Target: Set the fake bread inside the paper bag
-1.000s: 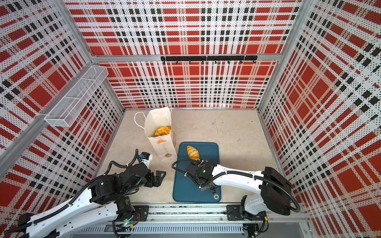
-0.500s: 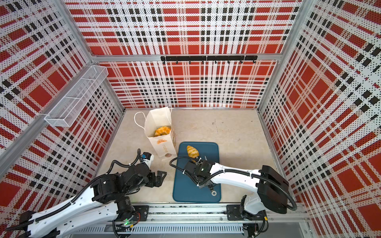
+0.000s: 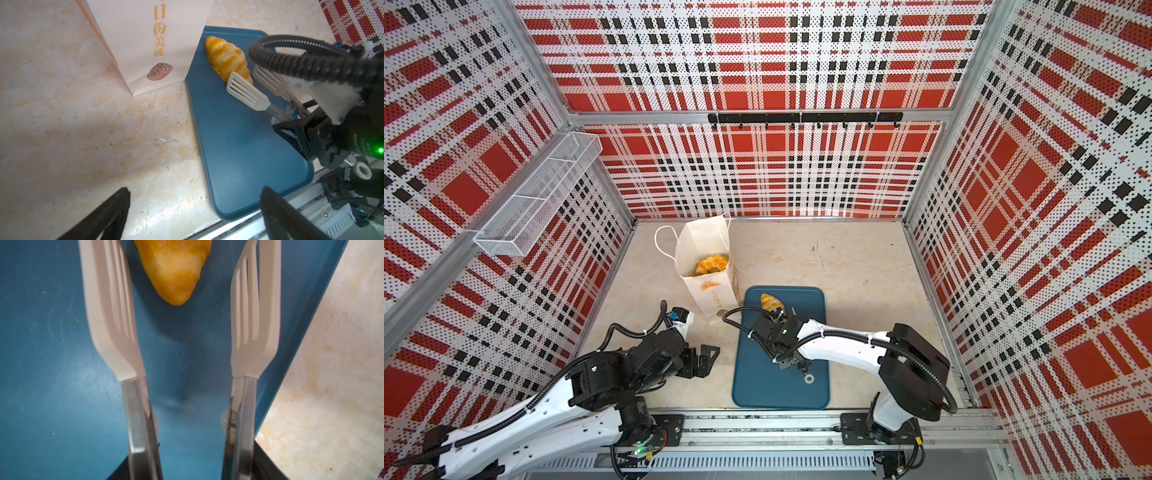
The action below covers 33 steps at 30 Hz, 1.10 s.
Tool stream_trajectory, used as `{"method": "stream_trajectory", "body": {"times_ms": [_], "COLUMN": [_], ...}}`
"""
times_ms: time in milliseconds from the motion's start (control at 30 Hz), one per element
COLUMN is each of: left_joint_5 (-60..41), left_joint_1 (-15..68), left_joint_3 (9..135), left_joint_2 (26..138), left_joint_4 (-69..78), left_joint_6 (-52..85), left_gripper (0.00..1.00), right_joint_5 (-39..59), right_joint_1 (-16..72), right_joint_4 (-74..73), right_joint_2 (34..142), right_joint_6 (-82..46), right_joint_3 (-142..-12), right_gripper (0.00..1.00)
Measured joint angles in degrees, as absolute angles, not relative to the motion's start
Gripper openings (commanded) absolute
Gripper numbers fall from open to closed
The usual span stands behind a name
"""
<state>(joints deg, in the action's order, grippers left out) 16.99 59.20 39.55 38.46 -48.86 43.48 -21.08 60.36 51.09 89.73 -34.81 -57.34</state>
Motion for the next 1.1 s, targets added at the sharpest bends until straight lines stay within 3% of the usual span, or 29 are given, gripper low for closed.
{"method": "stream_trajectory", "body": {"times_ms": [633,1100], "left_joint_5": [17.2,17.2], "left_joint_1": [59.2,59.2], "left_joint_3": [39.6,39.6], "left_joint_2": [38.7,40.0], "left_joint_4": [-48.9,-48.9], "left_joint_6": [43.5,43.3], "left_gripper": [0.99,0.99], "right_joint_5": [-19.5,-18.4], "right_joint_1": [56.4,55.8], "right_joint_4": [48.4,48.0], "right_joint_2": [93.9,95.9], "right_joint_6": [-27.9,-26.3], "right_joint_3": [-60.4,-62.2], "right_gripper": [0.61,0.43]}}
